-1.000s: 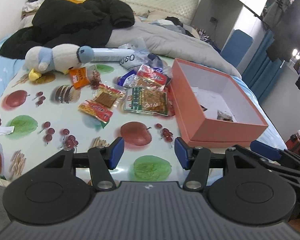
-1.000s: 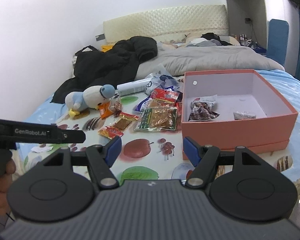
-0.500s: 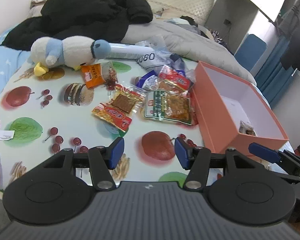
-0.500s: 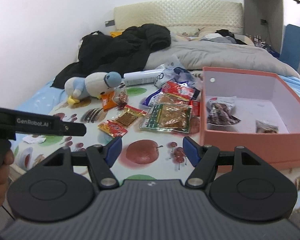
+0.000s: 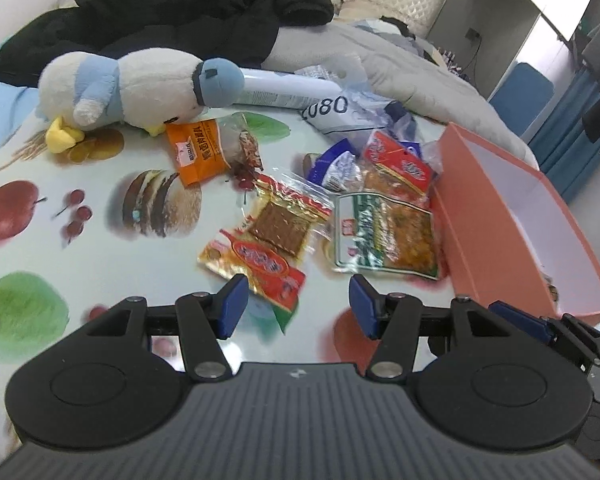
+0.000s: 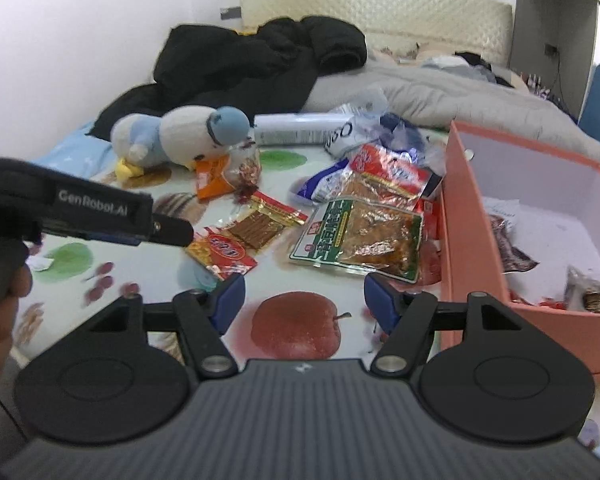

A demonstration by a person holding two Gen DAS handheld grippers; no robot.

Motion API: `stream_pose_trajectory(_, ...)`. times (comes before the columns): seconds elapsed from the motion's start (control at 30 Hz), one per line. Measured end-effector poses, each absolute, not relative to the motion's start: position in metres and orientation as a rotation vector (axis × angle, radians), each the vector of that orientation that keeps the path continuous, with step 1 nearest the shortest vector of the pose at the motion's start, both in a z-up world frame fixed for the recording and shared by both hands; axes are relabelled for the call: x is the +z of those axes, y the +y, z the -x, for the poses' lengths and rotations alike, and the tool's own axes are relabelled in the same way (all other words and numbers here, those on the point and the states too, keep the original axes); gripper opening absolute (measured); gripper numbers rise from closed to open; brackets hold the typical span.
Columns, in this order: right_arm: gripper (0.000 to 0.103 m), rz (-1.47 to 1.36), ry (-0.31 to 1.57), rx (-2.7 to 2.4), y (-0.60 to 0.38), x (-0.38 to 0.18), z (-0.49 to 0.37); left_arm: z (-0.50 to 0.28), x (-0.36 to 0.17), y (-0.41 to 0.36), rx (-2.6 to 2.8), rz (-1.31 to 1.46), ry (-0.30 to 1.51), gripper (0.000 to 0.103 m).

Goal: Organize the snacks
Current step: 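Move both open tools back toward the snack pile, then grasp the sausage-stick packet with the left tool while the right tool grasps the green-labelled packet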

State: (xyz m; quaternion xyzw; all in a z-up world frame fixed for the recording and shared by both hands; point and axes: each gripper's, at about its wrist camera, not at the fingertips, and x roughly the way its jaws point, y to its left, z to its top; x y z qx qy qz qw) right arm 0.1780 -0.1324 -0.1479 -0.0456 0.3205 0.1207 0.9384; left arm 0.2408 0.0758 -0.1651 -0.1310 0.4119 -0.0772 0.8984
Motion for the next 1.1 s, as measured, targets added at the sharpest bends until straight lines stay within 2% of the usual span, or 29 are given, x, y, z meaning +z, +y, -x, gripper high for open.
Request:
stream_pose_trajectory(0.03,0.069,0.091,0.659,0.24,-0.132,-0.151,-0.185,-0.25,-0.169,0.076,-0.157,0.264,0.859,0.067)
stream_pose_trajectory(0.17,0.068,0.084,0.689,0.255,-0.131,-0.167,-0.213,-0.28,-0.18,0.078,-0.15,0.231,0.857,0.071)
stream_pose_trajectory(0.23,0.068,0.085,0.694,0.248,-0.131,-0.174,-0.226,-0.295,-0.185,0.078,-0.152,0.218,0.859,0.079)
stream_pose_trajectory(0.3,0.069,0.087,0.692,0.228,-0.131,-0.18,-0.238,-0.311,-0.192,0.077,-0.161,0.194,0.868,0.08)
stream_pose_trajectory(0.43,0.085,0.086,0.708,0.169,-0.132,-0.194,-0.266,-0.337,-0.208,0.072,-0.2,0.13,0.896,0.082)
stream_pose_trajectory(0.53,0.085,0.098,0.717,0.162,-0.132,-0.204,-0.283,-0.349,-0.216,0.07,-0.23,0.092,0.889,0.085)
stream_pose_trajectory(0.87,0.085,0.21,0.686,0.093,-0.132,-0.228,-0.318,-0.378,-0.25,0.048,-0.329,-0.036,0.929,0.085)
stream_pose_trajectory(0.97,0.09,0.227,0.692,0.089,-0.134,-0.233,-0.324,-0.379,-0.254,0.041,-0.329,-0.097,0.911,0.085)
stream_pose_trajectory(1.0,0.095,0.245,0.696,0.098,-0.133,-0.236,-0.325,-0.379,-0.256,0.039,-0.329,-0.118,0.907,0.085)
stream_pose_trajectory(1.1,0.095,0.269,0.701,0.106,-0.13,-0.242,-0.327,-0.381,-0.256,0.042,-0.335,-0.101,0.908,0.084)
